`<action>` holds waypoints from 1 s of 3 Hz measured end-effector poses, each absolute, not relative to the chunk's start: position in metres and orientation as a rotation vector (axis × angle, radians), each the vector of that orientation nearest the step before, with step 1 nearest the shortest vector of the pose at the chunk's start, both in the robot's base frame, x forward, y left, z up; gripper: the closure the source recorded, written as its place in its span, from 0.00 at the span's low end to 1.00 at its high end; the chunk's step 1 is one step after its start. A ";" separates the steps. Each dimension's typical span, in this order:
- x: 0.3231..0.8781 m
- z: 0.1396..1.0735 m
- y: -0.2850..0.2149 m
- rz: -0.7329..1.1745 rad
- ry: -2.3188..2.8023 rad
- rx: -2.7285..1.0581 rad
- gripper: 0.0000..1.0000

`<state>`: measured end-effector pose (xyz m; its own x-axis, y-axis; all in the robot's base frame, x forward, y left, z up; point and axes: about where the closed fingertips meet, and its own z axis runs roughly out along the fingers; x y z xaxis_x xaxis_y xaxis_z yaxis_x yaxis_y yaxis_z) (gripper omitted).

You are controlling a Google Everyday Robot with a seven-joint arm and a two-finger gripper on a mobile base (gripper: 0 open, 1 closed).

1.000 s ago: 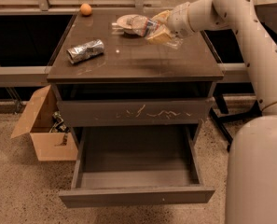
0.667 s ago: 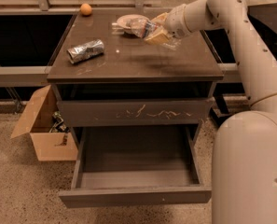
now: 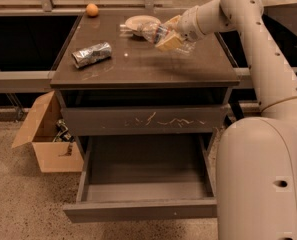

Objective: Pick water bottle from middle drawer and place on counter

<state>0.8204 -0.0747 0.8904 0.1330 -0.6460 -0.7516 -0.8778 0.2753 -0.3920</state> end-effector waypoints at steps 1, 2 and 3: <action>0.825 0.885 -0.078 0.311 1.608 -1.435 0.00; 0.825 0.885 -0.078 0.310 1.607 -1.435 0.00; 0.823 0.893 -0.084 0.291 1.598 -1.428 0.00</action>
Offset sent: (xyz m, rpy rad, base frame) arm 0.0073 -0.0150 0.0001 0.0040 0.0170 -0.0289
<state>0.8234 -0.0842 0.8933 0.1214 -0.6485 -0.7515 -0.8717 0.2925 -0.3931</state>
